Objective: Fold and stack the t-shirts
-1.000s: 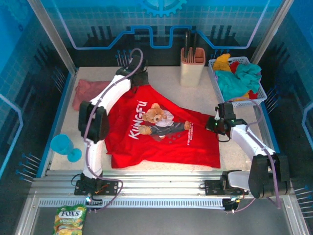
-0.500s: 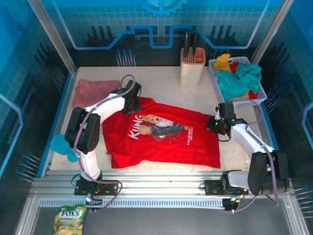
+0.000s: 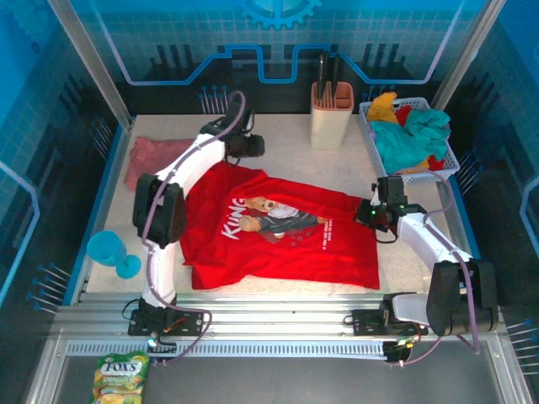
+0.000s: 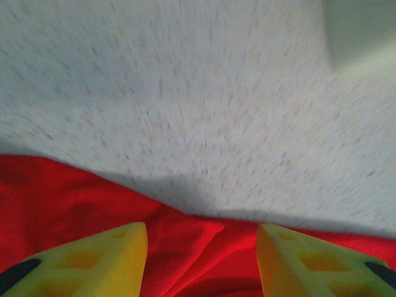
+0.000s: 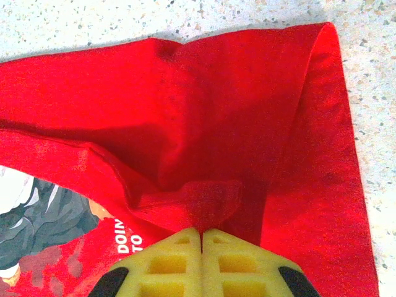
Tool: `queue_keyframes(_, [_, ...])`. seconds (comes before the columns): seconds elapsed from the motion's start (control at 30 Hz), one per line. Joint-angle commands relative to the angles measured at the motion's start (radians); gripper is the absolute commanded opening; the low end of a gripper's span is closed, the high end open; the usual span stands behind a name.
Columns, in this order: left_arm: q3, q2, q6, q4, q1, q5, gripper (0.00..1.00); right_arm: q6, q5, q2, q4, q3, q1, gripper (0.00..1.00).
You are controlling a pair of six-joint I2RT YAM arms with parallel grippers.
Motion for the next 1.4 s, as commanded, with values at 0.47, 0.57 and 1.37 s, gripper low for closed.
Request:
queue_keyframes(0.47, [0.042,0.163,0.122,-0.134,-0.13,-0.309,0.51,-0.015,-0.024,0.007,0.007,-0.02,-0.025,0.0])
queue_keyframes(0.57, [0.066,0.189,0.126,-0.152,-0.13,-0.334,0.51,-0.014,-0.027,0.005,0.006,-0.02,-0.03,0.0])
queue_keyframes(1.37, [-0.561,-0.446,-0.223,0.195,0.123,0.003,0.0,-0.024,-0.051,0.026,0.016,0.002,-0.055,0.0])
